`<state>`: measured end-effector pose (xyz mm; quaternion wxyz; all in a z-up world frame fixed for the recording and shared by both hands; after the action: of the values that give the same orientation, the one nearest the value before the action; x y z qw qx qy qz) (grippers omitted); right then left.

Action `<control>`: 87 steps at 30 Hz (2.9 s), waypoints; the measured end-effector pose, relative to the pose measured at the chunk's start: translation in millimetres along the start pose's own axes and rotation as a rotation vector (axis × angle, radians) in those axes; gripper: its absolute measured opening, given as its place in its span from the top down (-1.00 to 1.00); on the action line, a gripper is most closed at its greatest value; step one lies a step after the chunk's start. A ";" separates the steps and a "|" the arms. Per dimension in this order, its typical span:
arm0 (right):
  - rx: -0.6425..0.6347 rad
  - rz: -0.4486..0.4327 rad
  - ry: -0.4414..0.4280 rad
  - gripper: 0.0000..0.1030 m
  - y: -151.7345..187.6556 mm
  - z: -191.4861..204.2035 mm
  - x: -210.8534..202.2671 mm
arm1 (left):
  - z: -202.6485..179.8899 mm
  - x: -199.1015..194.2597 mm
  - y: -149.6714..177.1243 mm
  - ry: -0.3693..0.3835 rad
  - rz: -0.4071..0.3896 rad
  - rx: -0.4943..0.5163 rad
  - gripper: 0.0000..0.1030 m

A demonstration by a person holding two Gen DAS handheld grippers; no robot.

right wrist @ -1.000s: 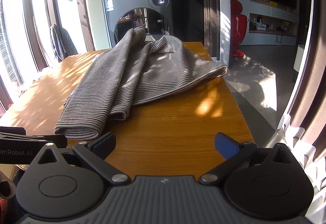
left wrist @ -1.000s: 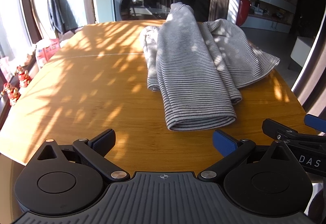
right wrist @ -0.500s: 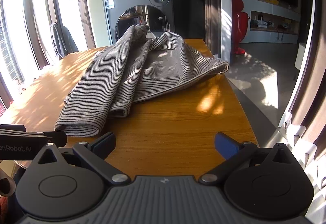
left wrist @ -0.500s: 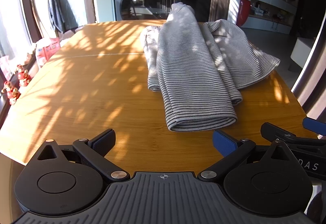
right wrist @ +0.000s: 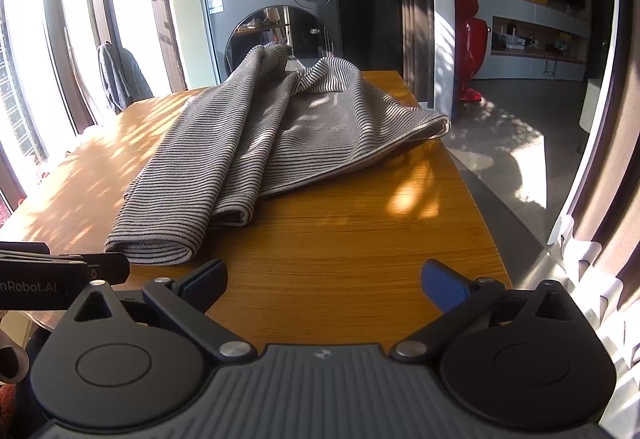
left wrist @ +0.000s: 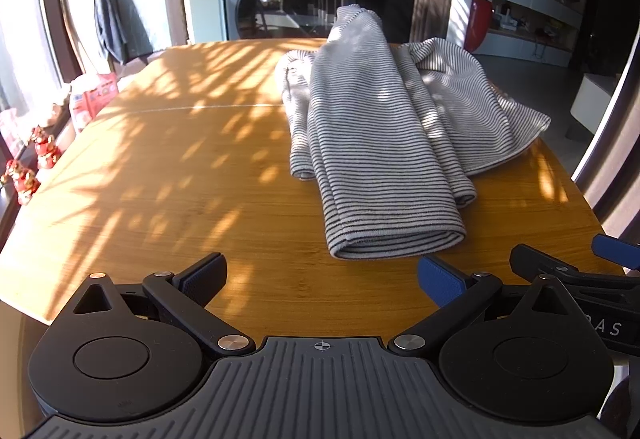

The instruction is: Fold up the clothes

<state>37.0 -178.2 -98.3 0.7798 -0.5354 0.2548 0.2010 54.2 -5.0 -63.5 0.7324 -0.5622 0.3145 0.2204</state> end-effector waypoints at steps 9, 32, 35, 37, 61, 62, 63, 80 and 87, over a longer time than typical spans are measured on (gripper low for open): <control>0.004 0.007 0.000 -1.00 0.8 -0.6 0.7 | -0.4 -0.3 0.5 0.001 0.000 0.001 -1.00; -0.028 -0.017 -0.019 -1.00 -16.7 -4.2 6.2 | 0.8 8.6 -10.8 0.059 -0.026 0.022 -1.00; -0.026 -0.035 -0.021 -1.00 -39.0 -9.4 13.7 | 5.0 17.9 -26.4 0.119 -0.045 0.030 -1.00; -0.022 -0.050 -0.017 -1.00 -55.9 -12.5 22.6 | 8.0 24.2 -41.1 0.164 -0.070 0.032 -1.00; 0.334 0.083 -0.488 -1.00 -120.1 24.4 204.7 | 27.3 129.8 -89.7 0.301 -0.133 0.133 -1.00; 0.330 0.089 -0.501 -1.00 -109.1 24.9 192.1 | 28.8 120.4 -81.4 0.322 -0.128 0.139 -1.00; 0.325 0.094 -0.507 -1.00 -99.2 25.2 180.7 | 30.2 110.9 -72.9 0.342 -0.124 0.145 -1.00; 0.191 0.122 -0.450 -1.00 -54.9 42.5 108.8 | 87.5 73.4 -36.3 0.457 -0.143 -0.115 -0.59; 0.202 0.117 -0.460 -1.00 -55.4 40.4 106.2 | 70.8 76.1 -36.4 0.538 -0.128 -0.100 -0.51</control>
<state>160.6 -155.1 -110.7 0.8538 -0.3794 0.1201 0.3358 147.6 51.0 -80.4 0.6064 -0.6546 0.4503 0.0316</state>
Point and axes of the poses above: each gripper's, at about its wrist camera, not at the fingertips, and x roughly the way its jaws point, z to its left, y to its underside, the point moved 6 cm from there along x, roughly the way its jaws point, and after that the axes turned 15 degrees about x, right-handed, at the moved point
